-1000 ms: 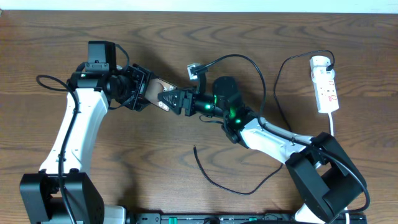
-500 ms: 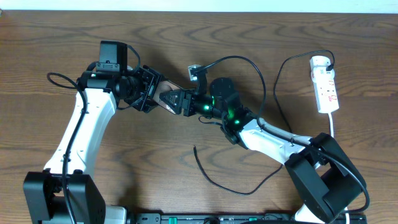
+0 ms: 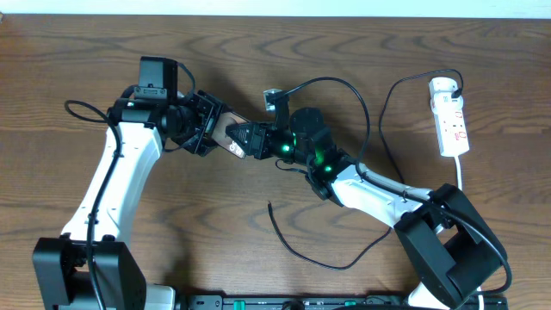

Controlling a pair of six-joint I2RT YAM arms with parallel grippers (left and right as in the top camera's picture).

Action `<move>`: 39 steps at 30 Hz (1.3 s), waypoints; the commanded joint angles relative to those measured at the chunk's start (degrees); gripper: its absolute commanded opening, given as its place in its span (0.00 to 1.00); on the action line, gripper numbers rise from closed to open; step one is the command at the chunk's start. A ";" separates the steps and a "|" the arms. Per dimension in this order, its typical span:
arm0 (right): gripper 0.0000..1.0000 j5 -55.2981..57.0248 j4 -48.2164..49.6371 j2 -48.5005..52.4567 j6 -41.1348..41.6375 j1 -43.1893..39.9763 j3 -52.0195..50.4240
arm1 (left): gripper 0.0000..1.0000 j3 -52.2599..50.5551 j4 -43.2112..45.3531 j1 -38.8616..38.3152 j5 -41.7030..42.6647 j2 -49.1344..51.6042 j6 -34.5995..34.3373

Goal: Plug charger to phone and switch on socket
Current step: 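Close the right gripper on the phone's edge beside the left gripper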

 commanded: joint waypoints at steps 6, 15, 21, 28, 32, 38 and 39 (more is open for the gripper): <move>0.41 2.60 -1.55 0.37 -0.66 0.70 0.83 | 0.07 1.27 0.63 -1.33 -1.11 -1.01 -0.74; 0.33 3.06 -1.73 0.37 -0.66 0.70 0.83 | 0.07 1.27 0.63 -1.90 -1.11 -1.01 -0.76; 0.29 3.06 -1.73 0.37 -0.66 0.70 0.83 | 0.07 1.27 0.66 -2.25 -1.11 -1.01 -0.76; 0.20 3.06 -1.73 0.37 -0.66 0.70 0.83 | 0.07 1.27 0.66 -2.36 -1.11 -1.01 -0.76; 0.16 3.06 -1.73 0.37 -0.66 0.70 0.83 | 0.07 1.27 0.63 -2.36 -1.11 -1.01 -0.76; 0.08 3.04 -1.73 0.37 -0.66 0.70 0.83 | 0.26 1.27 0.63 -2.34 -1.11 -1.01 -0.74; 0.07 3.04 -1.73 0.37 -0.66 0.70 0.83 | 0.31 1.27 0.63 -2.36 -1.11 -1.01 -0.74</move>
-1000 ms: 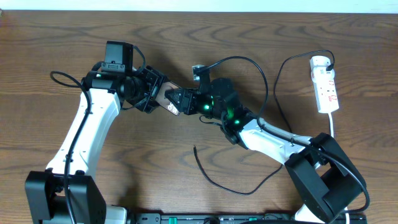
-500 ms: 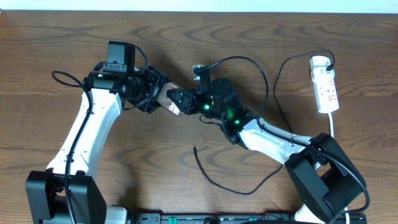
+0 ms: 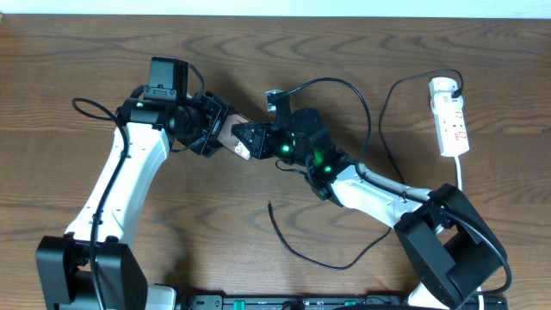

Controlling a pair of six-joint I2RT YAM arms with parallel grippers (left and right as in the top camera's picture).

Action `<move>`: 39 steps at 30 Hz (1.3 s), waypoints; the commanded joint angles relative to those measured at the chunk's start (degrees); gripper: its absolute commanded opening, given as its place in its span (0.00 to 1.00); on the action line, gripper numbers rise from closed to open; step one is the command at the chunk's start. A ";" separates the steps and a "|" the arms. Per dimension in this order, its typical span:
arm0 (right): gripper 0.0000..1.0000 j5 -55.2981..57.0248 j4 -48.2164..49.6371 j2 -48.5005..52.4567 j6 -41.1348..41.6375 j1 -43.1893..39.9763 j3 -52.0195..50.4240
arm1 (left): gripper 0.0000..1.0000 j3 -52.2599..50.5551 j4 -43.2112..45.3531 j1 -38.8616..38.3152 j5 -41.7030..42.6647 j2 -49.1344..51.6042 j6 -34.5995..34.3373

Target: Plug charger to phone and switch on socket

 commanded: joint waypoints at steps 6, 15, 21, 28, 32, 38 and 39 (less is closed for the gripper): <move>0.03 0.74 -0.26 0.37 -0.68 0.66 0.81 | 0.80 1.27 0.33 -0.17 0.42 -1.01 -0.74; 0.01 0.74 -0.48 0.37 -2.21 -0.44 0.81 | 0.91 1.27 0.44 0.02 0.44 -1.01 -0.68; 0.01 1.14 -1.97 0.37 -2.38 -6.36 0.81 | 0.91 1.27 4.50 3.61 8.17 -1.01 7.56; 0.01 0.66 -1.70 0.35 9.18 -19.54 0.81 | 0.91 1.01 8.76 9.75 16.72 -1.01 25.11; 0.01 -1.99 -1.27 0.35 23.34 -23.78 0.81 | 0.91 -1.90 20.65 11.37 23.61 -1.01 23.34; 0.01 -6.91 10.86 0.35 35.93 -24.59 0.81 | 0.92 -11.74 41.46 12.11 24.50 -0.98 10.05; 0.01 -7.50 12.59 0.35 36.94 -24.39 0.81 | 0.92 -14.03 45.77 12.11 24.50 -0.98 7.48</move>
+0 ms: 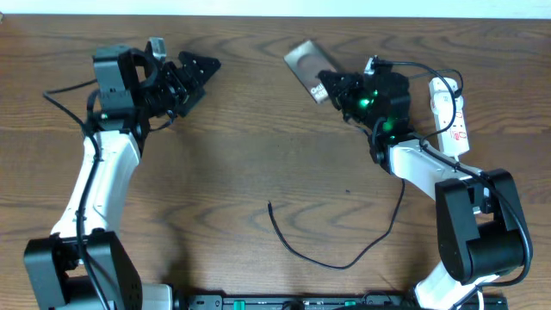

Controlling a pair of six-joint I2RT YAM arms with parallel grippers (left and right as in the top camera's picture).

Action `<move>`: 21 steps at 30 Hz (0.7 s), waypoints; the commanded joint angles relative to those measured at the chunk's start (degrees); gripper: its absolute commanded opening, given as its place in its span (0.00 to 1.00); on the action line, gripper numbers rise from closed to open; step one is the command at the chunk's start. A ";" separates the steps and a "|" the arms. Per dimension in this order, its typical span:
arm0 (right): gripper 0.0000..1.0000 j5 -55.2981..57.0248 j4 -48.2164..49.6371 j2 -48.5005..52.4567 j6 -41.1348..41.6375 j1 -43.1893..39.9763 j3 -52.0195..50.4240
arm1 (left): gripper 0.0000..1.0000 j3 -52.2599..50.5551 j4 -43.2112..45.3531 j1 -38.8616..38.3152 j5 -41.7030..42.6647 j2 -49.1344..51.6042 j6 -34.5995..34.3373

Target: Plug charger to phone and switch on socket

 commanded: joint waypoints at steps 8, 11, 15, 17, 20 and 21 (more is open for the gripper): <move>0.01 -8.35 8.48 -0.59 11.19 6.34 1.01 | 0.92 -18.60 39.78 0.22 1.60 -0.63 -25.73; 0.01 -8.35 8.46 -0.59 11.10 8.61 1.01 | 0.92 -20.09 43.08 0.22 0.57 -0.63 -27.52; 0.01 -8.33 8.46 -0.59 10.58 12.37 1.01 | 0.92 -20.26 43.56 0.22 -0.55 -0.63 -27.69; 0.01 -8.33 8.46 -0.59 10.36 13.46 1.01 | 0.92 -20.26 43.56 0.22 -0.90 -0.63 -27.89; 0.01 -8.31 8.46 -0.59 10.16 15.04 1.01 | 0.92 -20.26 43.56 0.22 -1.14 -0.63 -27.89; 0.01 -8.31 8.46 -0.59 10.16 15.43 1.01 | 0.92 -20.26 43.56 0.20 -1.42 -0.63 -27.87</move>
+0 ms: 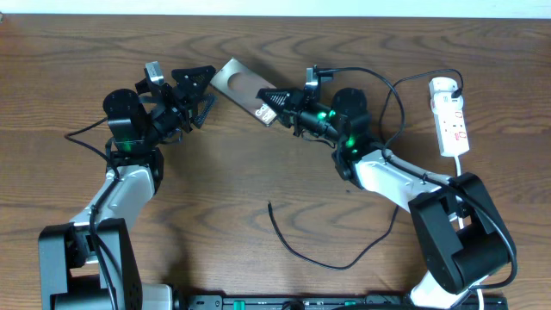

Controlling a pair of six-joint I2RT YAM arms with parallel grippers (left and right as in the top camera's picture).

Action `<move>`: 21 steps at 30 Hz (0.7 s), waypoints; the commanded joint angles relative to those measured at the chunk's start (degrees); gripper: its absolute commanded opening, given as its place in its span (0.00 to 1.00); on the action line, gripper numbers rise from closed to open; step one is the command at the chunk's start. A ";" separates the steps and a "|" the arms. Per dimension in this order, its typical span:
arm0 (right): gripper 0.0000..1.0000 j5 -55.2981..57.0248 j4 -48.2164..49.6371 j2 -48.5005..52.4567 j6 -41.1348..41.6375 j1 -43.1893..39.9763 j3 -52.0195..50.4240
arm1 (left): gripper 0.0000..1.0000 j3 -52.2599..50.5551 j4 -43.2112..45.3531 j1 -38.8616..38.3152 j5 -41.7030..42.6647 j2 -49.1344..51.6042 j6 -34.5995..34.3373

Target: Plug charger to phone and switch on socket

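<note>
The phone (239, 84), a grey slab, hangs tilted over the back middle of the table. My right gripper (274, 108) is shut on its lower right end. My left gripper (200, 88) is open, with its fingers spread just off the phone's left end; I cannot tell whether they touch it. The black charger cable (344, 265) loops across the front of the table, and its free plug end (270, 206) lies loose on the wood, away from both grippers. The white socket strip (450, 116) lies at the far right, with a cable plugged in at its top.
The wooden table (215, 189) carries both arms. A second black cable (386, 108) arcs from the right arm's wrist toward the strip. The arm bases stand at the front left and front right, with a dark rail along the front edge.
My right gripper has carried the phone left, from beside the socket strip to the back middle. My left gripper, still open, has come in to the phone's left end.
First both grippers met at mid-table with the phone between them, and stood likewise at the second moment. Then the arms were wide apart, left open and empty, right holding the phone near the strip. Now they meet again at the back middle.
</note>
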 commanded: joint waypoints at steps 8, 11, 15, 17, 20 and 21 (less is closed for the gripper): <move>0.02 1.40 -0.63 -0.57 4.98 4.50 0.92 | 0.92 -0.22 0.48 -1.22 -4.17 -0.66 -0.35; 0.02 1.88 -0.63 -0.57 6.12 4.92 0.92 | 0.92 -0.22 0.46 -1.62 -4.81 -0.66 -0.35; 0.02 2.32 -0.66 -0.57 7.21 5.05 0.92 | 0.92 -0.22 0.46 -1.62 -5.18 -0.66 -0.39; 0.02 3.04 -0.70 -0.57 7.19 5.25 0.92 | 0.92 -0.22 0.46 -1.62 -5.16 -0.66 -1.53; 0.02 3.87 -0.74 -0.57 7.19 5.60 0.92 | 0.92 -0.22 0.46 -1.62 -5.22 -0.66 -3.26; 0.02 4.35 -0.90 -0.57 7.19 5.73 0.92 | 0.91 -0.22 0.46 -1.62 -5.42 -0.66 -3.89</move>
